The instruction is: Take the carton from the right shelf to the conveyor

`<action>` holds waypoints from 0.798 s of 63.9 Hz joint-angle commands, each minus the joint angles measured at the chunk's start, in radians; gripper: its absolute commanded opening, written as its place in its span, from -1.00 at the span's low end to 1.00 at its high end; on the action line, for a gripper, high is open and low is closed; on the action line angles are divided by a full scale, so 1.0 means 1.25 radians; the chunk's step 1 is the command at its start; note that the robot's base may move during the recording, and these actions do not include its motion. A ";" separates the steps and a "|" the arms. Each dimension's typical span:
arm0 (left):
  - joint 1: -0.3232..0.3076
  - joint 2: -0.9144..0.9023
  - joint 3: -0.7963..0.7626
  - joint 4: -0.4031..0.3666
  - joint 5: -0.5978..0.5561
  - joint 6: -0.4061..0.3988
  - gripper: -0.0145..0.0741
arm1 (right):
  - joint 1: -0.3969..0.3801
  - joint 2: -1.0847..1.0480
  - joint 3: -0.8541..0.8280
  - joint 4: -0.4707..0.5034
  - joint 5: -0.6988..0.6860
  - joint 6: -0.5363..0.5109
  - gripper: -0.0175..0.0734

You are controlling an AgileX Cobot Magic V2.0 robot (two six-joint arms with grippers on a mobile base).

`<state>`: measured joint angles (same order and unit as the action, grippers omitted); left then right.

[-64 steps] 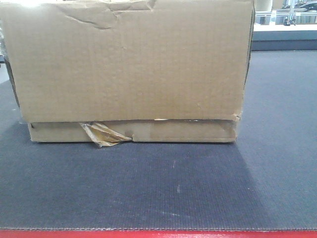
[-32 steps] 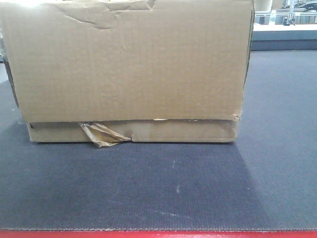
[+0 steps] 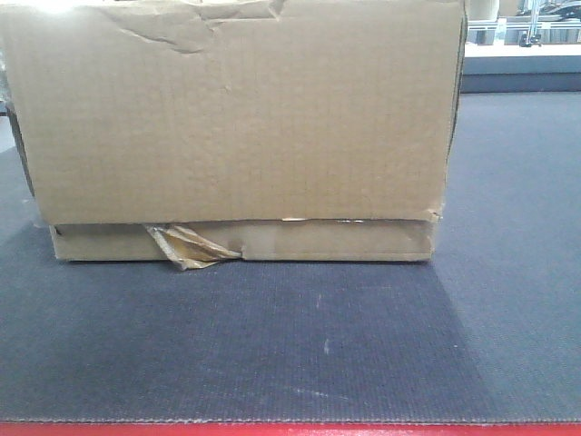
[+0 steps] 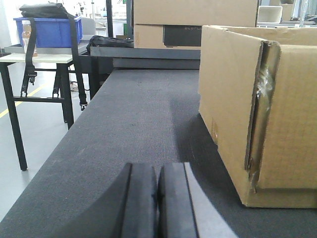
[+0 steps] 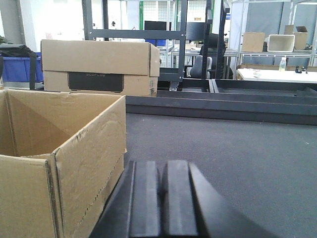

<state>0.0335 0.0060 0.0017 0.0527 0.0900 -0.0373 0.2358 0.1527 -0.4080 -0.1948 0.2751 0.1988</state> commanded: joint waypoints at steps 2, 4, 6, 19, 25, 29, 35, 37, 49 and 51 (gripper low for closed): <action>0.002 -0.005 -0.001 -0.003 -0.021 0.004 -0.67 | -0.004 -0.004 0.001 -0.010 -0.017 -0.004 -0.78; 0.002 -0.005 -0.001 -0.003 -0.021 0.004 -0.67 | -0.004 -0.004 0.001 -0.010 -0.017 -0.004 -0.78; 0.002 -0.005 -0.001 -0.003 -0.021 0.004 -0.67 | -0.004 -0.004 0.001 -0.010 -0.017 -0.004 -0.78; 0.002 -0.005 -0.001 -0.003 -0.021 0.004 -0.67 | -0.004 -0.004 0.001 -0.010 -0.017 -0.004 -0.78; 0.002 -0.005 -0.001 -0.003 -0.021 0.004 -0.67 | -0.004 -0.004 0.001 -0.010 -0.015 -0.004 -0.78; 0.002 -0.005 -0.001 -0.003 -0.021 0.004 -0.67 | -0.005 -0.004 0.001 0.005 -0.004 -0.007 -0.78; 0.002 -0.005 -0.001 -0.003 -0.021 0.004 -0.67 | -0.021 -0.004 0.001 0.083 0.013 -0.099 -0.78; 0.002 -0.005 -0.001 -0.003 -0.021 0.004 -0.67 | -0.035 -0.004 0.002 0.119 0.017 -0.143 -0.78; 0.002 -0.005 -0.001 -0.003 -0.021 0.004 -0.67 | -0.161 -0.006 0.066 0.232 -0.020 -0.253 -0.78; 0.002 -0.005 -0.001 -0.003 -0.021 0.004 -0.67 | -0.176 -0.010 0.085 0.239 -0.036 -0.253 -0.78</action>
<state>0.0335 0.0060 0.0017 0.0527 0.0839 -0.0368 0.0758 0.1504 -0.3551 0.0665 0.2861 -0.0847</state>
